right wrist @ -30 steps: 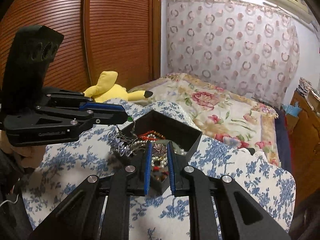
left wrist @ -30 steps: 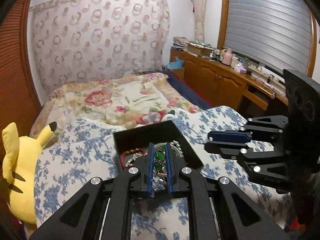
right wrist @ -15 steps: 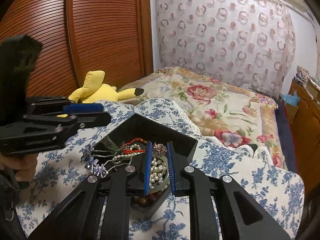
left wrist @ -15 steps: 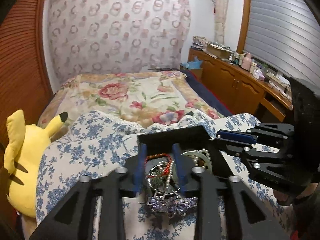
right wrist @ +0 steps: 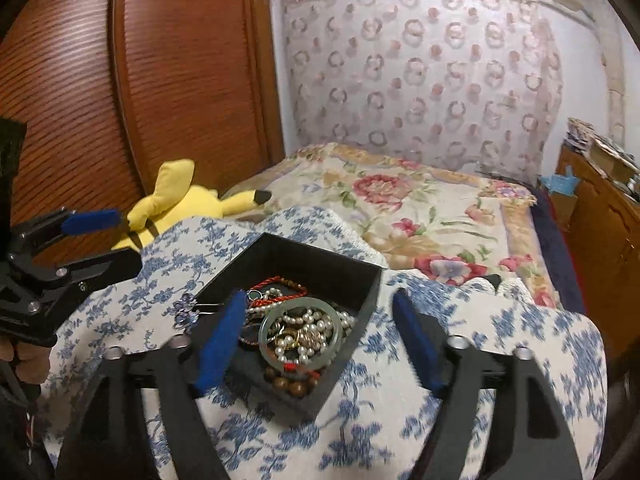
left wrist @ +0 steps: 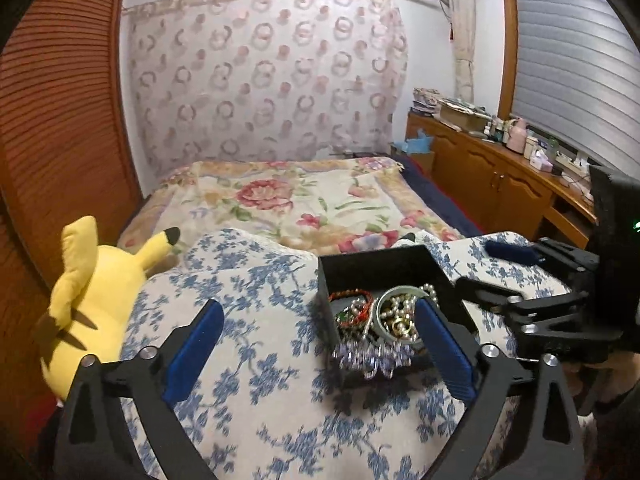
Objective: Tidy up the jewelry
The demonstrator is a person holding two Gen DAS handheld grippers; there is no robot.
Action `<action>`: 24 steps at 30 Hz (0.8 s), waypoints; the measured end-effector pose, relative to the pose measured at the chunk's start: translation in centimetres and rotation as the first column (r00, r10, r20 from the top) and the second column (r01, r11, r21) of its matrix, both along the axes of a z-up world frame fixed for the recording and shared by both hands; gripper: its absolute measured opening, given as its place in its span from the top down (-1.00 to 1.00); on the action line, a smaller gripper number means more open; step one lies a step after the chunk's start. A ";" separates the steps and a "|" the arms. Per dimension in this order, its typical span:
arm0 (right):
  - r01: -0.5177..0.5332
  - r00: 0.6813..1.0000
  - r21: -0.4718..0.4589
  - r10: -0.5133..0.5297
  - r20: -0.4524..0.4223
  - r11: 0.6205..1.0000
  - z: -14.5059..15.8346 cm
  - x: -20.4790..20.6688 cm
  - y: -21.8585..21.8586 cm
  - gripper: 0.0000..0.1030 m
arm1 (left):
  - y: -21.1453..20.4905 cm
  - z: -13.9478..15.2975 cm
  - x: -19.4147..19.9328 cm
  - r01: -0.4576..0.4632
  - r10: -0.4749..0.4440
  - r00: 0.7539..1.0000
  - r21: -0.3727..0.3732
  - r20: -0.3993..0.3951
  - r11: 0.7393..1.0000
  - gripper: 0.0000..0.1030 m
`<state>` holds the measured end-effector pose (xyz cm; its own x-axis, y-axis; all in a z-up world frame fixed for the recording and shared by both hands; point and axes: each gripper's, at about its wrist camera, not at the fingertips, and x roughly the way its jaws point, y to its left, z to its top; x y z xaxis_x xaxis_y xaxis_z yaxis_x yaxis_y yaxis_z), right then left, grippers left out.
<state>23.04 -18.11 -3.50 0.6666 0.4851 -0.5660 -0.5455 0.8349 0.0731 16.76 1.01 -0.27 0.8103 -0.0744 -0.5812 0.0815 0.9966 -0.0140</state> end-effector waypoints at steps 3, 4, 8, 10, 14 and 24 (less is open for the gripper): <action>0.071 0.997 0.021 -0.072 0.035 0.997 0.6 -2.4 -1.8 -0.90 | -0.2 0.1 -1.7 -0.011 0.011 1.000 0.010 0.003 1.000 -0.85; 0.087 0.995 0.025 -0.088 0.045 0.996 0.8 -3.1 -2.3 -0.93 | -0.5 0.1 -2.5 -0.014 0.014 1.000 0.021 0.007 1.000 -0.85; 0.157 0.984 0.042 -0.160 0.079 0.987 1.5 -6.4 -4.2 -0.95 | -0.5 0.2 -4.7 -0.029 0.028 0.999 0.015 0.020 0.999 -0.85; 0.174 0.980 0.046 -0.178 0.088 0.984 1.7 -7.8 -4.9 -0.95 | -0.6 0.2 -5.8 -0.037 0.036 0.999 0.014 0.027 0.999 -0.85; 0.214 0.970 0.055 -0.219 0.110 0.975 2.2 -10.5 -5.9 -0.95 | -0.7 0.2 -7.7 -0.065 0.064 0.997 0.023 0.045 0.998 -0.85; 0.240 0.956 0.079 -0.249 0.152 0.968 3.4 -13.5 -6.3 -0.95 | -0.5 0.4 -9.6 -0.087 0.085 0.995 0.019 0.053 0.996 -0.85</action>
<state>9.51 -24.43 -0.14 0.8481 0.3253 -0.4183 -0.3337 0.9410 0.0552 7.14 0.50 0.13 0.8426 0.0086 -0.5384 -0.0045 0.9999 0.0090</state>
